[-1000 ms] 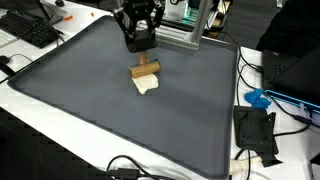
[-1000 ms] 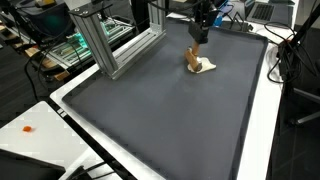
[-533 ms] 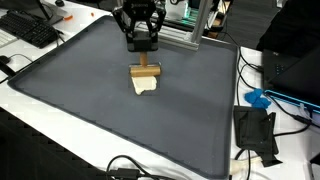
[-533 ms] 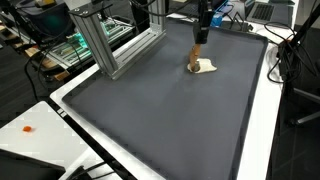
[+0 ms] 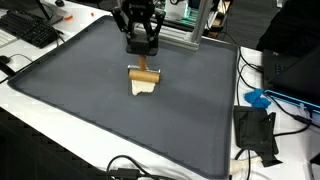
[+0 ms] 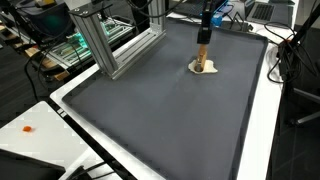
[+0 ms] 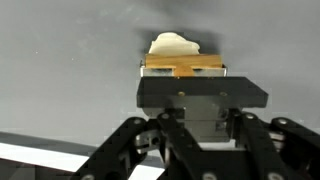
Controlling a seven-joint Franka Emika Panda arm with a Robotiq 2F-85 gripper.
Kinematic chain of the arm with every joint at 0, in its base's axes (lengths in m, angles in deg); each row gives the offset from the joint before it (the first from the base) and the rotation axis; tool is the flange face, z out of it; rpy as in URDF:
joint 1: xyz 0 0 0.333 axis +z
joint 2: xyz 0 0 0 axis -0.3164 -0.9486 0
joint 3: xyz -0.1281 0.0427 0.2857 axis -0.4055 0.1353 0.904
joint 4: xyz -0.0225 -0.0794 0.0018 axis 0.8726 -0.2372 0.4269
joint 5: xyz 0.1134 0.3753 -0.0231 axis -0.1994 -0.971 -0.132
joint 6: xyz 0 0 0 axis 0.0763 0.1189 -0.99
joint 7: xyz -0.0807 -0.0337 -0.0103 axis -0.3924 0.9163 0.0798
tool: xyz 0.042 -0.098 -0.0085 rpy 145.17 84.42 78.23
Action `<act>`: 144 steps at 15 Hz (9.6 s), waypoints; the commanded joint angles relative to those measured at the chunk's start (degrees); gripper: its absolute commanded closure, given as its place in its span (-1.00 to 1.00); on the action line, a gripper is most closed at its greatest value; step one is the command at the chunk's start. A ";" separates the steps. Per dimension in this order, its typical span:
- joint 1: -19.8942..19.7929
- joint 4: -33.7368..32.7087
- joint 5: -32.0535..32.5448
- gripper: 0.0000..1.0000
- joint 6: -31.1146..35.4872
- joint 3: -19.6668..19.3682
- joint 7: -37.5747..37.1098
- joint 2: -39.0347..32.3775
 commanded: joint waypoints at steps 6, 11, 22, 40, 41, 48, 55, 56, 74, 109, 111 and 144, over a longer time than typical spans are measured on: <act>2.14 1.97 1.99 0.55 8.80 -3.23 -15.67 -2.68; 2.93 1.99 3.40 0.55 6.11 -4.39 -19.19 -2.47; 2.46 1.92 1.80 0.55 -5.21 -3.52 -15.75 -0.60; 0.26 1.59 -1.92 0.55 -13.86 -4.13 -13.72 3.30; -0.01 1.80 -2.23 0.55 -14.26 -4.23 -13.39 3.44; -2.07 3.59 -5.87 0.55 -17.36 -4.98 -11.26 7.97; -2.64 8.95 -9.89 0.55 -21.89 -5.36 -9.74 19.24; -2.51 10.26 -10.49 0.55 -22.58 -5.32 -9.49 21.46; 4.47 31.28 -15.24 0.55 -24.51 -0.64 -9.63 55.45; 5.33 38.80 -10.86 0.55 -24.36 5.44 -13.26 60.15; 5.50 38.82 -10.81 0.55 -24.86 5.60 -13.11 60.25; -0.52 21.65 -9.36 -1.00 -4.19 2.40 -16.27 29.32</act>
